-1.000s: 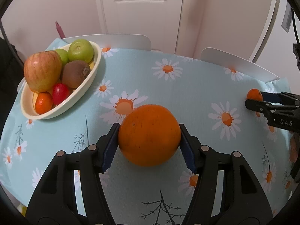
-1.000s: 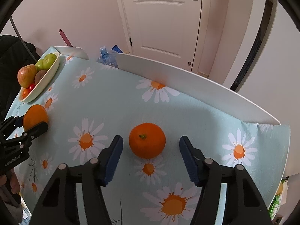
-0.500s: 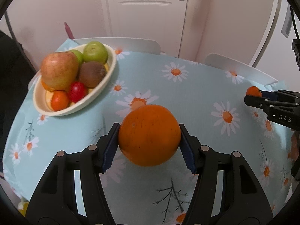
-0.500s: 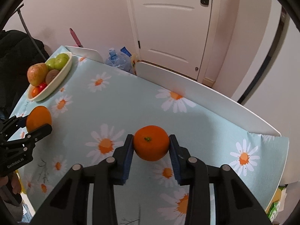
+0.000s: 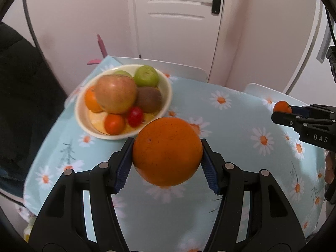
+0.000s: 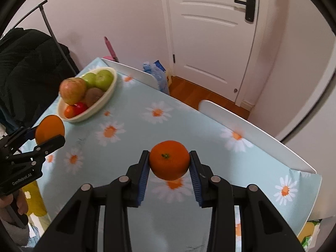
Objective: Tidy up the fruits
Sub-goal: 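Carry the large orange with the left tool into the bowl and release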
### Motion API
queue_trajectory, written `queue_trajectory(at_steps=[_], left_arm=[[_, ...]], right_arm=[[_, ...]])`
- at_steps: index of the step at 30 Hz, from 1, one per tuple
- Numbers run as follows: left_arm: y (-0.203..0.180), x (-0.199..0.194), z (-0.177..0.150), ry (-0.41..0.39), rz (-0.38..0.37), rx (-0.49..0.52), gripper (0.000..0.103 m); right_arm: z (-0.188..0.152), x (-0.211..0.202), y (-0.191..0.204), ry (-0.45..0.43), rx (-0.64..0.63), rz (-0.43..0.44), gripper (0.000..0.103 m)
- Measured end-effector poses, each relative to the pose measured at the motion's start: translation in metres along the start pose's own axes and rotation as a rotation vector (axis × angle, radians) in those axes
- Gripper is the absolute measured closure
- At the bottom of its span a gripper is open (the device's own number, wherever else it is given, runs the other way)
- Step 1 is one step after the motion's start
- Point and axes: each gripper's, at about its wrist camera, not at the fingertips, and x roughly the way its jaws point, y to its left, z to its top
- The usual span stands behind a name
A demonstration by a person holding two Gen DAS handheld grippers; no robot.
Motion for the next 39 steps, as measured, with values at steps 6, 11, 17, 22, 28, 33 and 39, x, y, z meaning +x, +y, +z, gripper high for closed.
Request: queue_trajectory(at_steps=[6, 11, 17, 22, 28, 33, 39], left_arm=[[0.037, -0.003, 0.012, -0.004, -0.017, 0.027, 0.038], [0.069, -0.003, 0.026, -0.011, -0.040, 0.063, 0.038], [0.106, 0.006, 0.037, -0.017, -0.067, 0.098, 0.038], [0.131, 0.021, 0.045, -0.018, -0.086, 0.131, 0.038], [0.146, 0.043, 0.050, -0.017, -0.113, 0.183, 0.038], [0.146, 0.060, 0.047, -0.009, -0.144, 0.222, 0.038], [0.147, 0.070, 0.043, 0.006, -0.150, 0.227, 0.038]], right_arm=[[0.017, -0.001, 0.039, -0.015, 0.022, 0.003, 0.069], [0.036, 0.003, 0.073, -0.031, 0.058, -0.011, 0.069], [0.054, 0.013, 0.106, -0.045, 0.095, -0.032, 0.069], [0.066, 0.026, 0.132, -0.047, 0.113, -0.048, 0.069], [0.079, 0.042, 0.154, -0.054, 0.139, -0.073, 0.069], [0.082, 0.053, 0.161, -0.053, 0.167, -0.089, 0.069], [0.082, 0.061, 0.165, -0.038, 0.178, -0.103, 0.069]])
